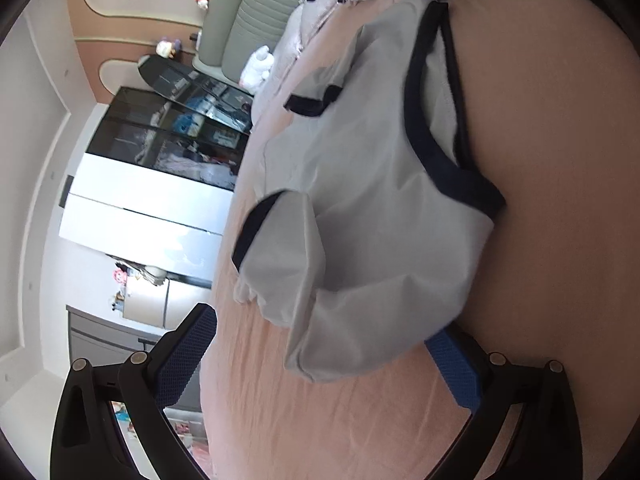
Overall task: Fold clothes
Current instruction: 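Close both grippers on the navy-trimmed hem, then lift the hem with both grippers and fold it toward the collar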
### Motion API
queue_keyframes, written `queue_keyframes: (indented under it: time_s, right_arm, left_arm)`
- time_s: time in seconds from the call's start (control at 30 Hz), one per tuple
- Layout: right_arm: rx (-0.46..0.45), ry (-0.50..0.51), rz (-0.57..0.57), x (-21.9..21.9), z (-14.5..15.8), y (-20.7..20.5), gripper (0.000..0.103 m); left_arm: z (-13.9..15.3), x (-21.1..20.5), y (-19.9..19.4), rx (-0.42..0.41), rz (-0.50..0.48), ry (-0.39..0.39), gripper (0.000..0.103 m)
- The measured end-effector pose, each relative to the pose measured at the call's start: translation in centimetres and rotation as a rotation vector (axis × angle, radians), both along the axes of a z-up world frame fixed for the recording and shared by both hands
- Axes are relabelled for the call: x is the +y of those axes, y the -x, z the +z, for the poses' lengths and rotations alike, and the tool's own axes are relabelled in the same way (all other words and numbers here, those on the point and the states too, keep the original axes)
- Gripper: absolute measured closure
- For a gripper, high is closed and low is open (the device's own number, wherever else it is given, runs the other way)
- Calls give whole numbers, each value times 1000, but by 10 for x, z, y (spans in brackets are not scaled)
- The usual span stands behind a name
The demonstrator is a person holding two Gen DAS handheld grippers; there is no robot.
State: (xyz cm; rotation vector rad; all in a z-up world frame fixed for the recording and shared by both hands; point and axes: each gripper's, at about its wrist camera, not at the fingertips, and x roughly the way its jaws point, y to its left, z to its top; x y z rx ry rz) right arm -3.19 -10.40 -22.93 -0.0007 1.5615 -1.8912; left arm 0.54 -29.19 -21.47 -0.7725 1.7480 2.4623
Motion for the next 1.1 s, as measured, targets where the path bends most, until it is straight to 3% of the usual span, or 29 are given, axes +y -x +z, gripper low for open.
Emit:
queue_keyframes:
  time_s: [0.1, 0.3, 0.43, 0.53, 0.57, 0.63, 0.7, 0.8, 0.9, 1.1]
  right_arm:
    - [13, 25, -1, -6, 1, 4, 1]
    - [48, 39, 9, -17, 0, 2, 1]
    - [75, 28, 30, -12, -4, -6, 2]
    - [72, -9, 42, -13, -11, -13, 16]
    - [71, -28, 55, -12, -14, -16, 28]
    - [78, -65, 80, -11, -22, -23, 46]
    - [96, -105, 100, -10, -33, -31, 69]
    - [90, -153, 124, -10, -45, -37, 92]
    - [55, -150, 123, -9, -46, -35, 93]
    - [29, -136, 110, -9, -45, -31, 94]
  left_arm:
    - [-1, 8, 9, 23, -41, 7, 0]
    - [2, 12, 26, 5, -18, -46, 0]
    - [-5, 20, 16, 52, -35, 26, 0]
    - [-10, 28, 8, 84, -76, 96, 2]
    - [-12, 29, 6, 83, -96, 111, 5]
    - [-14, 31, 2, 62, -127, 126, 12]
    - [-18, 31, -2, 21, -147, 122, 31]
    - [-25, 34, -12, 3, -170, 146, 50]
    - [-33, 36, -17, -15, -191, 172, 66]
    - [-39, 38, -22, -78, -193, 162, 88]
